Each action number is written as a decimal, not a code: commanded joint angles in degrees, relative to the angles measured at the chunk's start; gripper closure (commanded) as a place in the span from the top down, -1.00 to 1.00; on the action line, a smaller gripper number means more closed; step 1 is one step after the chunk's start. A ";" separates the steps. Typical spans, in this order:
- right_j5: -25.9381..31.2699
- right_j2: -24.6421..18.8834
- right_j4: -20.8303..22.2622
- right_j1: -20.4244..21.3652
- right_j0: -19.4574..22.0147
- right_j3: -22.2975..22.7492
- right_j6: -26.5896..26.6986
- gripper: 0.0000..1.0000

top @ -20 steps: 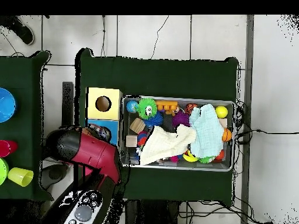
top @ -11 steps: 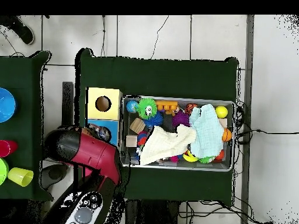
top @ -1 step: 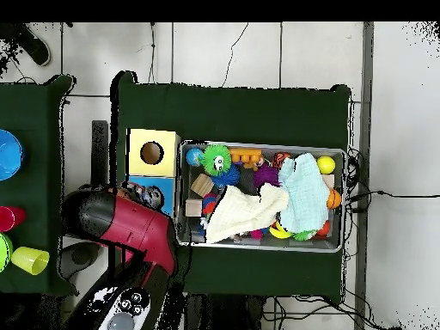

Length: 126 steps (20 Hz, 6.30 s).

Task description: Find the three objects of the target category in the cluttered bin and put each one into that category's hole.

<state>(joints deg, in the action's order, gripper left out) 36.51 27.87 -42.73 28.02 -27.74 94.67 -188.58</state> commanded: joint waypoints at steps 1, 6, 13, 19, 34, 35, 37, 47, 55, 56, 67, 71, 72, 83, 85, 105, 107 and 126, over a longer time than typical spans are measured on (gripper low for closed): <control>6.08 -2.32 2.47 1.49 1.39 0.40 -7.52 1.00; 4.54 -2.91 2.34 1.36 1.89 1.18 -6.66 1.00; 3.43 -3.04 2.62 1.43 2.18 2.32 -5.54 1.00; 2.16 -3.51 2.47 1.53 2.52 3.26 -4.55 1.00; -3.66 -5.38 2.16 2.39 3.75 8.74 -0.95 1.00; -3.99 -5.52 2.11 2.47 3.81 9.10 -0.86 1.00; -4.31 -5.59 2.15 2.49 3.78 9.42 -1.03 1.00; -6.57 -7.23 1.63 2.15 4.33 10.21 -1.29 1.00; -4.33 -6.83 1.70 2.45 3.53 8.71 -3.49 1.00; -3.46 -6.54 1.77 2.56 3.25 8.25 -4.09 1.00; -0.59 -4.31 2.55 0.74 1.16 4.36 -7.68 1.00; -0.97 -4.37 2.27 0.60 1.08 4.45 -7.54 1.00; -1.03 -4.33 2.27 0.59 1.08 4.46 -7.43 1.00; -1.75 -4.76 1.90 0.69 1.34 4.96 -6.90 1.00; -1.46 -4.65 1.94 0.68 1.29 4.74 -7.04 1.00; -1.20 -5.38 0.98 -2.30 1.51 -0.05 -8.48 1.00; -1.28 -5.28 1.06 -2.17 1.52 0.28 -8.16 1.00; -2.49 -6.10 1.34 0.20 3.18 3.73 -4.55 1.00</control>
<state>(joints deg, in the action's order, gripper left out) 32.06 26.95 -42.74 28.56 -26.91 96.92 -188.57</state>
